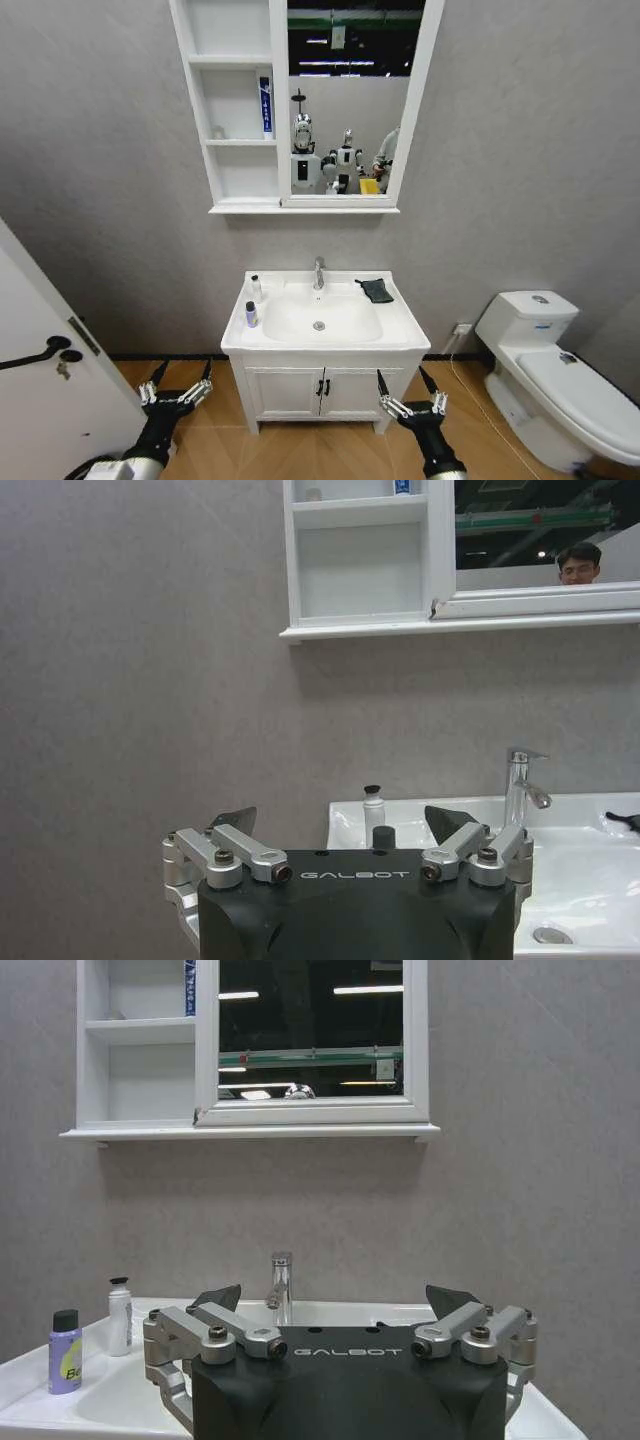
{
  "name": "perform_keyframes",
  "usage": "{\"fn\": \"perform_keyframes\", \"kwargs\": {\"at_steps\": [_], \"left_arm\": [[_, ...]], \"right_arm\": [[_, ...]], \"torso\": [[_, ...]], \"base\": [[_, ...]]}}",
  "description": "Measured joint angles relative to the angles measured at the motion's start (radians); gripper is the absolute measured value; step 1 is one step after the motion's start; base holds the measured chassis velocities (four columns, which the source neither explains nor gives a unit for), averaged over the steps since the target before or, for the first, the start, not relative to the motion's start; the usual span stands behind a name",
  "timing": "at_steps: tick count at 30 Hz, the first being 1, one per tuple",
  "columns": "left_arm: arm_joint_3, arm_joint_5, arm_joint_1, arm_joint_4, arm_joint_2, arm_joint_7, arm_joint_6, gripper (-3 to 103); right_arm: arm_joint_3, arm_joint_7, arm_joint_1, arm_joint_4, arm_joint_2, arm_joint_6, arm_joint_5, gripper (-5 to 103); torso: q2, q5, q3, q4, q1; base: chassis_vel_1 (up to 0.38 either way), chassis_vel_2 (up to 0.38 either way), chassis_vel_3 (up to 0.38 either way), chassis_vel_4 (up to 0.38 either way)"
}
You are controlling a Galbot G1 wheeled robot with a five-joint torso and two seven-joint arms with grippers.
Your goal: Move facial cleanser and shampoo from washbasin to cabinet, then wipe washbasin with towel.
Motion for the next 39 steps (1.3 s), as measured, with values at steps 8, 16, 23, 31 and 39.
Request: {"fn": "perform_keyframes", "kwargs": {"at_steps": [8,16,23,31,39], "left_arm": [[0.023,0.028,-0.014,0.026,-0.004,0.002,0.003,96],[0.03,0.027,-0.033,0.05,0.026,0.002,0.005,96],[0.045,0.037,-0.039,0.068,0.04,0.003,0.005,96],[0.077,0.083,-0.038,0.106,0.087,0.019,-0.014,96],[0.17,0.054,-0.145,0.271,0.243,0.046,-0.016,96]], "right_arm": [[-0.002,-0.005,-0.002,-0.013,-0.009,-0.024,-0.016,100],[0.002,-0.003,-0.002,-0.017,-0.008,-0.026,-0.019,100],[0.0,-0.001,0.001,-0.023,-0.005,-0.022,-0.019,100],[-0.012,0.013,0.004,-0.03,-0.005,-0.02,-0.02,100],[-0.017,0.014,-0.006,-0.062,-0.009,-0.017,-0.044,100]], "torso": [[0.0,-0.0001,0.0,0.0,0.002],[0.0,-0.0003,0.0,-0.0001,0.001],[-0.001,-0.0003,0.0,-0.0001,0.001],[-0.001,-0.0002,0.001,0.0,0.002],[0.0,-0.0004,0.0,0.0,0.001]], "base": [[0.011,-0.013,-0.012,0.008],[-0.046,0.042,0.045,-0.046],[-0.119,0.123,0.138,-0.134],[-0.108,0.114,0.115,-0.114],[0.016,-0.019,-0.016,0.018]]}}
